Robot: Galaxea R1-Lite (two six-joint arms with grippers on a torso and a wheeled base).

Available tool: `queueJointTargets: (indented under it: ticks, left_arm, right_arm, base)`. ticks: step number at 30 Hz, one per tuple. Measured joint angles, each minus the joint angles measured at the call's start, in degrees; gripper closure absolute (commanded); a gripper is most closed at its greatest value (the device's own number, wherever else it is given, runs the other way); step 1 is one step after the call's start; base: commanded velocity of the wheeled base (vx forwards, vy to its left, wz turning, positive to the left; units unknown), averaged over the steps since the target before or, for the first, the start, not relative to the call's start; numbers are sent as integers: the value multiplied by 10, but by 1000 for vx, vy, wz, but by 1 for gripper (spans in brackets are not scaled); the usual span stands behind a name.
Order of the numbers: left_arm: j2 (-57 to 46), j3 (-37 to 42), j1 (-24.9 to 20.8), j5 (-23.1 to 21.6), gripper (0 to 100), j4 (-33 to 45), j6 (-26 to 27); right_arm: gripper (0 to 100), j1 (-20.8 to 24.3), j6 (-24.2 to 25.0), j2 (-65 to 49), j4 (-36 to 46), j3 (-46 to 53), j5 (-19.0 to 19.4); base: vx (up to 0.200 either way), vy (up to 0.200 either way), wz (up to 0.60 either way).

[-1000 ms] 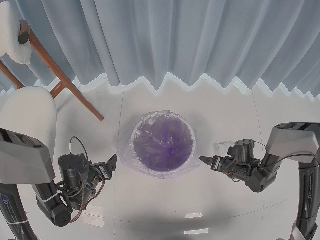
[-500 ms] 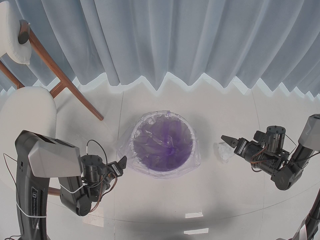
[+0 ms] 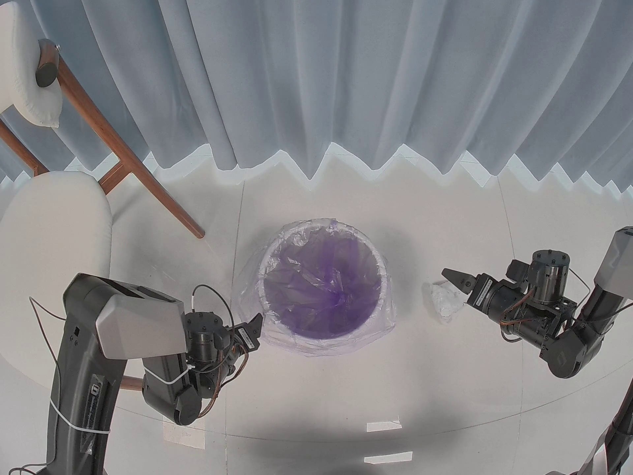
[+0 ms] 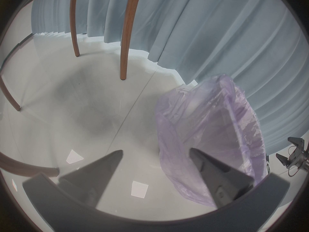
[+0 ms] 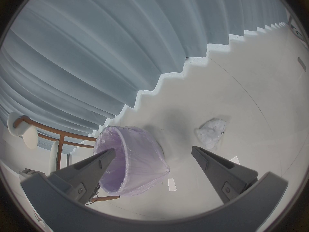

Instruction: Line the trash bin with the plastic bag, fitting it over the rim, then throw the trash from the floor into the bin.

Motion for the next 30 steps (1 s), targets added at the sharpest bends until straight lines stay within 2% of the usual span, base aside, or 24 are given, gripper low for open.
queueJointTargets:
  ticks: [6,9,18,24,25,30]
  left_arm:
    - [19,-13,-1,3,100,0,10]
    - [34,-38,1,5,100,3,42]
    - [58,-105,-1,10,100,101,123]
    - [62,-117,-5,14,100,95,132]
    - [62,-114,-5,14,0,92,132]
    - [60,-81,-6,15,0,44,133]
  right_arm:
    - [0,0,0,4,-1,5,-1]
    - [0,0,0,5,-2,6,-1]
    - [0,2,-3,8,-2,5,-2]
    - [0,4,-1,10,-2,13,-8]
    - [0,4,0,11,-3,14,-8]
    - [0,4,0,11,-4,18,-12]
  base:
    - [0,0,0]
    - [0,0,0]
    - [0,0,0]
    - [0,0,0]
    - [0,0,0]
    - [0,0,0]
